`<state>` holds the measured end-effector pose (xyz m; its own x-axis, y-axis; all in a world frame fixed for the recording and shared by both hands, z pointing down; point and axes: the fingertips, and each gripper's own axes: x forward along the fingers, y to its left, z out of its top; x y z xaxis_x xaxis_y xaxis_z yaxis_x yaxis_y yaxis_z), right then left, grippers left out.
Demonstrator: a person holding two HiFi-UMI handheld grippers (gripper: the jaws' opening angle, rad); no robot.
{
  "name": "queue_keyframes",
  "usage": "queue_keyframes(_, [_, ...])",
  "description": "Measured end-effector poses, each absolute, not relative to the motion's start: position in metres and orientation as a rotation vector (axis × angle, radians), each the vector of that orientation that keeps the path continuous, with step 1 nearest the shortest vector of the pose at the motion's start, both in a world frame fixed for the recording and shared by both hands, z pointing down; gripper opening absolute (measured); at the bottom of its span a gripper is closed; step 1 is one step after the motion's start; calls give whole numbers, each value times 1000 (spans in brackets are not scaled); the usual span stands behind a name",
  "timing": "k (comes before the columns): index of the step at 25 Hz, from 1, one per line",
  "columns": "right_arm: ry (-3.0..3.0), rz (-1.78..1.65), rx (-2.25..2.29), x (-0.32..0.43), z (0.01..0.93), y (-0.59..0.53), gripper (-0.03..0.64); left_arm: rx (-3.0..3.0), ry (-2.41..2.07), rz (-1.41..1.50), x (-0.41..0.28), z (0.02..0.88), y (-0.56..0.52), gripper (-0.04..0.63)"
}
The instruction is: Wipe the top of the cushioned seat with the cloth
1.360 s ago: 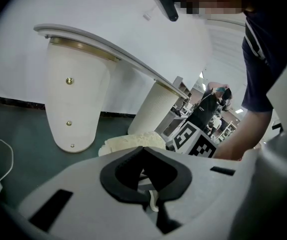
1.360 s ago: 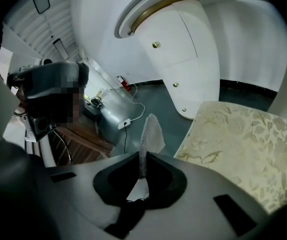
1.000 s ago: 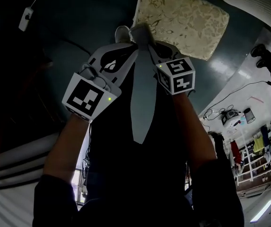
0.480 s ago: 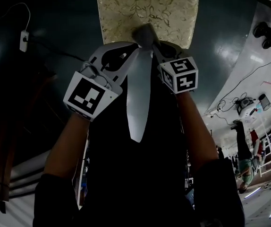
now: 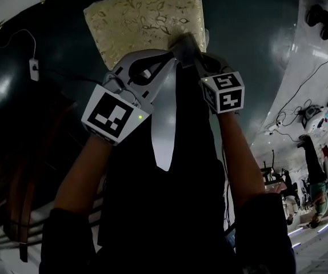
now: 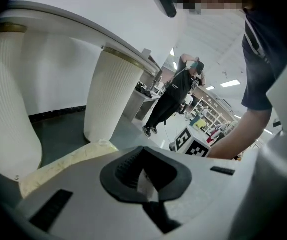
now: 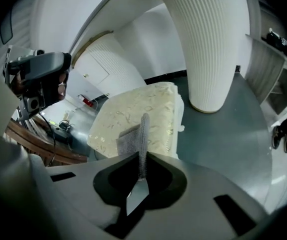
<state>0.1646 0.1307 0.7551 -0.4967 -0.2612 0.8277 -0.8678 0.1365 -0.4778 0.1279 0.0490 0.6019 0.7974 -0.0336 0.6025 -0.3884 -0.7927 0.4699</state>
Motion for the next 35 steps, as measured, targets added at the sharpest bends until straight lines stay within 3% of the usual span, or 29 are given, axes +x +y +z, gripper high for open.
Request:
queue_keyframes(12, [-1785, 1402, 1199, 234, 754, 140, 34, 2418, -235, 813, 182, 600, 52, 8])
queue_keyframes(19, [-1815, 1344, 1243, 244, 716, 121, 34, 2479, -280, 782, 180, 565, 37, 8])
queue_keyframes(25, [-1907, 1249, 1267, 232, 653, 78, 34, 2544, -365, 729, 158, 505, 9, 6])
queue_keyframes(35, [-2173, 1031, 1295, 184, 472, 6, 34, 2705, -553, 586, 109, 350, -23, 8])
